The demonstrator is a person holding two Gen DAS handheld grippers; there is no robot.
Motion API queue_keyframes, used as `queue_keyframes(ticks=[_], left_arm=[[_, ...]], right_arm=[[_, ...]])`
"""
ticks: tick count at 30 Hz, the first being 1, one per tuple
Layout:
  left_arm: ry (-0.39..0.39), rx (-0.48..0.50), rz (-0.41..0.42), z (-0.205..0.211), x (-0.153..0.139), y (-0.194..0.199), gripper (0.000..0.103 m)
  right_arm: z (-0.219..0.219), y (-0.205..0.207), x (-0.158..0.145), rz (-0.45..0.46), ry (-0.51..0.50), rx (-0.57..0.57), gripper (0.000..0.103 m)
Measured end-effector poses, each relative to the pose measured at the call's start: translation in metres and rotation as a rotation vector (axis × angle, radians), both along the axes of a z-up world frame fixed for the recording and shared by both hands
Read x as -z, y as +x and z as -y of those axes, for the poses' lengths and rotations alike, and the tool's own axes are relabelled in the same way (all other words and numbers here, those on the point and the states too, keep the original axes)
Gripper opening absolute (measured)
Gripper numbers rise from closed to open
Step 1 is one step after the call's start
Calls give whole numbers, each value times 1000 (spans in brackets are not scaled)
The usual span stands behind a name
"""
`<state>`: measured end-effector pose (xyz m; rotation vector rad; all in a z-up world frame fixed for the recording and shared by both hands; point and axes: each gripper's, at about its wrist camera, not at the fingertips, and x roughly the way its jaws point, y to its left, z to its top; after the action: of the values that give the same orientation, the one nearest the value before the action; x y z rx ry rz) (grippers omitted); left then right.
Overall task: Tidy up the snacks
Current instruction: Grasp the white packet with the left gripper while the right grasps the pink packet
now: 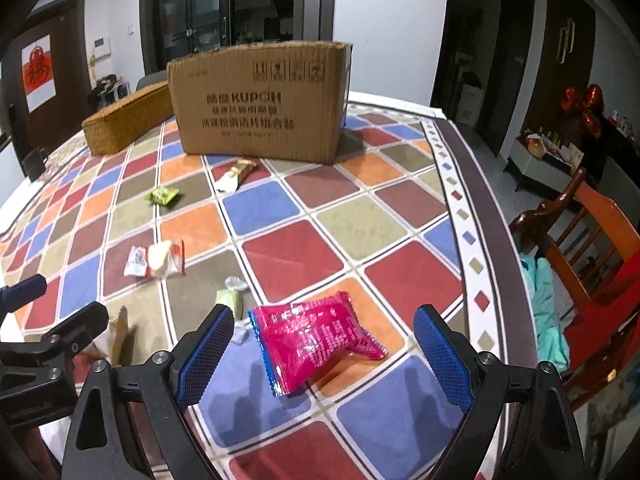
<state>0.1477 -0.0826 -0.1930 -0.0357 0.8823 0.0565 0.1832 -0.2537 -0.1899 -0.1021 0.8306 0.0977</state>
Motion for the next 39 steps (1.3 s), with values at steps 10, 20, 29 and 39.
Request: queue_keyframes(ticks=[10,20,29,39], left_arm=[[-25,30,-67,0,17,4,83],[-54,73,-92,5,22,5,55],[-59,100,-82,9,19,4,48],[-56,102,-61,8,10,3,46]], right_arm=[[0,10,14,-48,-20,3,92],[2,17,25,-100,15,13,78],[3,14,23,-96,45,6,58],[6,12,16,-84,67,16,52]])
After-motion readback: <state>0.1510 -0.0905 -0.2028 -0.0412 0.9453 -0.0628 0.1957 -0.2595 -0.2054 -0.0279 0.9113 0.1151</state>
